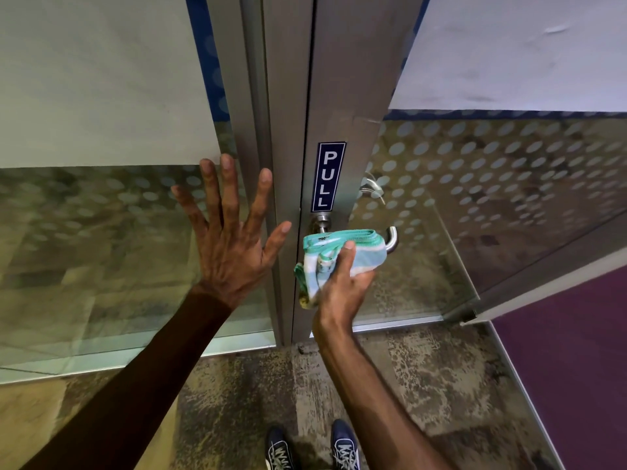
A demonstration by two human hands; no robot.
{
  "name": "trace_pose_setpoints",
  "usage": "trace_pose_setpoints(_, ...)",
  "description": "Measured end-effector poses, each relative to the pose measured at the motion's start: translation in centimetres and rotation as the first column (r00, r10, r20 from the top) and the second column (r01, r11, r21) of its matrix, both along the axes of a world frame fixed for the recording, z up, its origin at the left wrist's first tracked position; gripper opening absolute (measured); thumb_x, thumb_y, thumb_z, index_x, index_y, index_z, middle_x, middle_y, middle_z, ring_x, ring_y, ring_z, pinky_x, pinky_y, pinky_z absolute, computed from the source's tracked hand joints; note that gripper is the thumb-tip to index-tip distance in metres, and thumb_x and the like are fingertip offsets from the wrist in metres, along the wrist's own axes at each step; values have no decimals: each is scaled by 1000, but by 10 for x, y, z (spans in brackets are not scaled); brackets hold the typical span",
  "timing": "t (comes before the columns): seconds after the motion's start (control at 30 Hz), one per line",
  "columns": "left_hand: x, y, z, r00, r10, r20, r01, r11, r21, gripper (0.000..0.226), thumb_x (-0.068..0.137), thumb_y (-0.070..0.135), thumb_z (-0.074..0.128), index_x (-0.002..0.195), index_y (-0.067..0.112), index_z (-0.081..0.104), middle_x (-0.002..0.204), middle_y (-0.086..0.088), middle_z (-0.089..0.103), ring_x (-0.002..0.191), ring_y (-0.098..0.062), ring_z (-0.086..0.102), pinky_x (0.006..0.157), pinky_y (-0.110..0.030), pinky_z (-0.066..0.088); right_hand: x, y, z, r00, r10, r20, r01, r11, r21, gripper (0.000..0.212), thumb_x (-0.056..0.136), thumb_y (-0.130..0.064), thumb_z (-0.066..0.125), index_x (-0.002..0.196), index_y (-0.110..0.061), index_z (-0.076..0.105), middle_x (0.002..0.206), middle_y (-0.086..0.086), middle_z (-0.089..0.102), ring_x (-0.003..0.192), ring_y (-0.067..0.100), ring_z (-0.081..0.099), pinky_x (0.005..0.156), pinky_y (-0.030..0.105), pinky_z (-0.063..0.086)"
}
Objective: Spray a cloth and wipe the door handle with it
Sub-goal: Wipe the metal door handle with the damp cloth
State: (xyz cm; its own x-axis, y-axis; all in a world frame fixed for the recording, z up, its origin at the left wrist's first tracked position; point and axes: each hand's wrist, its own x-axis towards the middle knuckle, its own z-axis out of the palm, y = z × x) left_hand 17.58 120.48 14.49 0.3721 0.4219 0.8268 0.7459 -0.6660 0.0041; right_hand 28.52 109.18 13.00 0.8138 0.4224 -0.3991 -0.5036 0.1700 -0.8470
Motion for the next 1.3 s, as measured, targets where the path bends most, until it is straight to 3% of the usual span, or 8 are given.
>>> trace_pose_setpoints(0.13,2,2,1,1000,-28,-5,28,1000,-9,75,106,62,29,166,30,-1,171,-1,-28,160,-28,-20,124,-63,-11,0,-10,1,987,133,95,-127,989,-74,42,104,-35,60,139,-13,51,127,11,73,112,24,74,100,49,59)
trace_pose_setpoints(0.33,6,-1,3,999,-15,28,16,1000,-16,73,107,62,27,166,29,1,172,-2,-25,160,-28,-17,123,-65,-8,7,-50,-1,914,396,-87,-393,918,47,46,102,-33,58,139,-7,54,133,30,65,124,52,61,110,63,46)
trace_pose_setpoints(0.5,7,-2,6,999,-2,49,2,1000,0,73,106,63,27,166,29,3,173,-2,-23,161,-28,-15,124,-64,-8,32,-109,14,729,565,-388,-452,822,347,60,103,-52,43,134,-6,67,145,24,58,122,35,62,103,49,52)
trace_pose_setpoints(0.67,6,-2,6,999,-8,49,9,1000,-13,74,106,62,29,167,29,4,173,-3,-22,161,-29,-13,124,-65,-7,53,-124,47,932,340,123,-348,936,47,65,81,-39,86,137,-22,57,131,10,72,114,31,73,87,46,64)
trace_pose_setpoints(0.73,5,-3,7,999,-3,45,4,1000,-13,74,106,62,30,167,28,4,173,-3,-23,161,-29,-14,125,-64,-8,60,-120,66,758,315,572,-262,949,-175,76,70,-54,88,134,-40,52,126,-15,71,107,12,75,82,28,64)
trace_pose_setpoints(0.8,3,-5,9,999,-2,35,2,1000,-15,75,106,61,31,167,28,2,172,-3,-25,161,-29,-15,125,-63,-9,71,-108,64,344,382,858,-59,921,-386,80,72,-63,82,139,-42,44,130,-19,65,111,9,70,83,28,60)
trace_pose_setpoints(0.93,0,-11,11,1000,3,17,-2,999,-35,74,107,60,31,166,27,0,171,-3,-28,160,-29,-18,125,-62,-10,72,-57,24,-381,551,742,280,834,-476,76,84,-47,83,144,-11,52,141,23,63,131,39,60,98,56,50)
trace_pose_setpoints(1.3,0,-19,8,1000,16,-8,-16,998,-62,75,106,64,26,165,31,-6,169,1,-33,159,-24,-23,125,-60,-12,71,-16,-20,-726,417,547,341,909,-240,40,97,-8,54,134,-15,70,142,16,65,130,38,63,93,63,54)
